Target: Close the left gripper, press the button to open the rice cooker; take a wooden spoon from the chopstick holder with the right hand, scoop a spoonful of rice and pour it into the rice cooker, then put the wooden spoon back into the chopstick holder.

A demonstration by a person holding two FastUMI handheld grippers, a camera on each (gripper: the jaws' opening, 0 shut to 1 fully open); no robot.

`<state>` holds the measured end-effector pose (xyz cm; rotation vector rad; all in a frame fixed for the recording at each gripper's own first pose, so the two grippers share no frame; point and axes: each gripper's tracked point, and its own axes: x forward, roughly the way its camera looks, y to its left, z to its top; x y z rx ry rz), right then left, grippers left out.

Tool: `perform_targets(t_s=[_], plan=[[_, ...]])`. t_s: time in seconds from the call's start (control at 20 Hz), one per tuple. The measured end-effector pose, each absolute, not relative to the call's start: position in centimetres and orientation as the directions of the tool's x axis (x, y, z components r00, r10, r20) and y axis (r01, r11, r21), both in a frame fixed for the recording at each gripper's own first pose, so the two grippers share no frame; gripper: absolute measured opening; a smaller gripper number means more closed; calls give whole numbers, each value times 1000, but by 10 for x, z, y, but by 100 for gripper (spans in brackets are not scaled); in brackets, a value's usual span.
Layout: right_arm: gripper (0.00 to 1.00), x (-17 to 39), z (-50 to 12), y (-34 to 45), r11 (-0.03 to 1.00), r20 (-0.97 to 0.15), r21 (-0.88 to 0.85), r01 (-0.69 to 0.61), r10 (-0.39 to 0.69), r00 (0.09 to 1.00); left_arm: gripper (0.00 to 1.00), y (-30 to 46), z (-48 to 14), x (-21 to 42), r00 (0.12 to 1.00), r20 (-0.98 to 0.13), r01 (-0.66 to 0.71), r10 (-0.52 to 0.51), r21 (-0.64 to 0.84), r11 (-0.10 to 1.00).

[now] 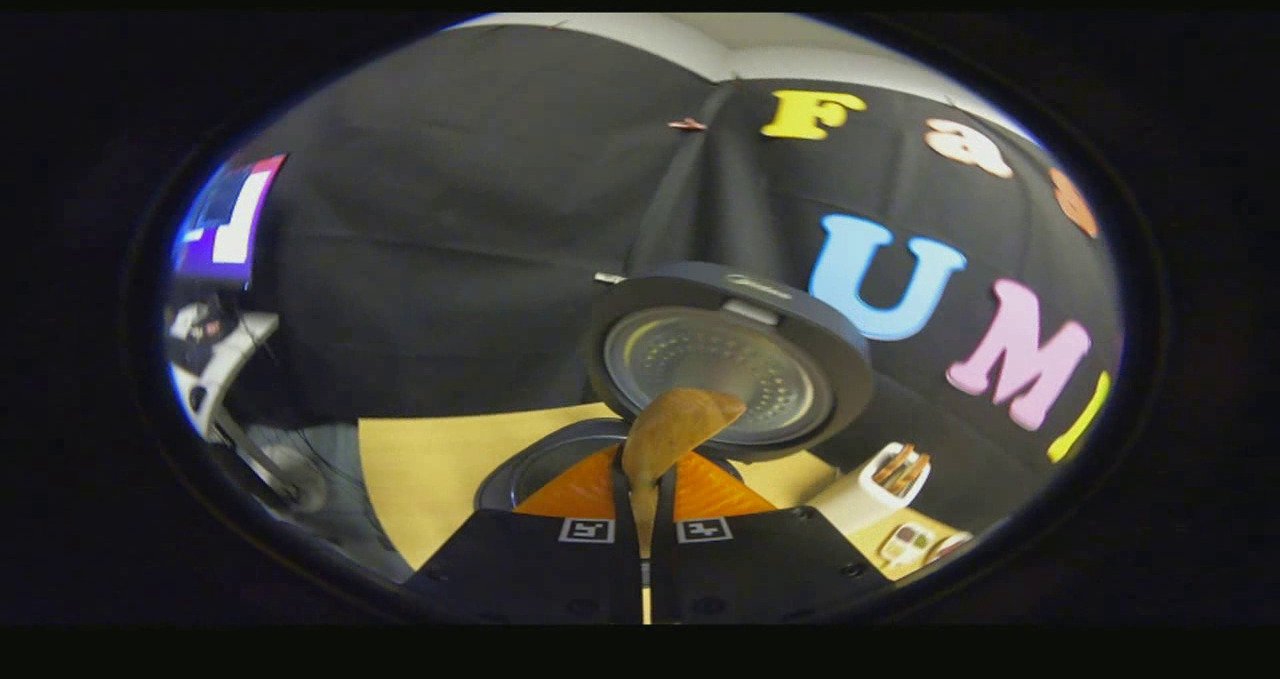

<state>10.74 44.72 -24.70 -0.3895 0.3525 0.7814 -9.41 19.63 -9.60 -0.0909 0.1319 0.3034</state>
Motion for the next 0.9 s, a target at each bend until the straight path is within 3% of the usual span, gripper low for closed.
perform_targets(t_s=[0.1, 0.15, 0.4, 0.5, 0.55, 0.7, 0.75, 0.9], plan=[[5, 109, -234, 431, 704, -441, -89, -705, 606, 662, 81, 192, -96, -90, 949, -145, -293, 281, -72, 953], [7, 109, -229, 421, 723, -442, -48, -689, 603, 664, 81, 188, -96, -88, 951, -144, -286, 274, -73, 955], [3, 102, -205, 363, 783, -436, 61, -619, 579, 689, 81, 173, -96, -72, 961, -149, -245, 232, -71, 967], [8, 99, -197, 331, 813, -434, 92, -576, 553, 711, 81, 165, -96, -67, 964, -151, -231, 219, -67, 971], [4, 97, -194, 311, 827, -434, 105, -553, 538, 722, 81, 162, -96, -64, 966, -152, -223, 211, -67, 972], [8, 90, -194, 252, 870, -450, 113, -481, 476, 756, 81, 151, -100, -56, 969, -161, -203, 189, -69, 977], [3, 88, -195, 233, 882, -459, 108, -458, 453, 764, 81, 147, -101, -53, 970, -164, -196, 182, -74, 978], [8, 80, -197, 179, 917, -475, 141, -372, 393, 787, 81, 130, -105, -42, 974, -172, -162, 146, -78, 984]])
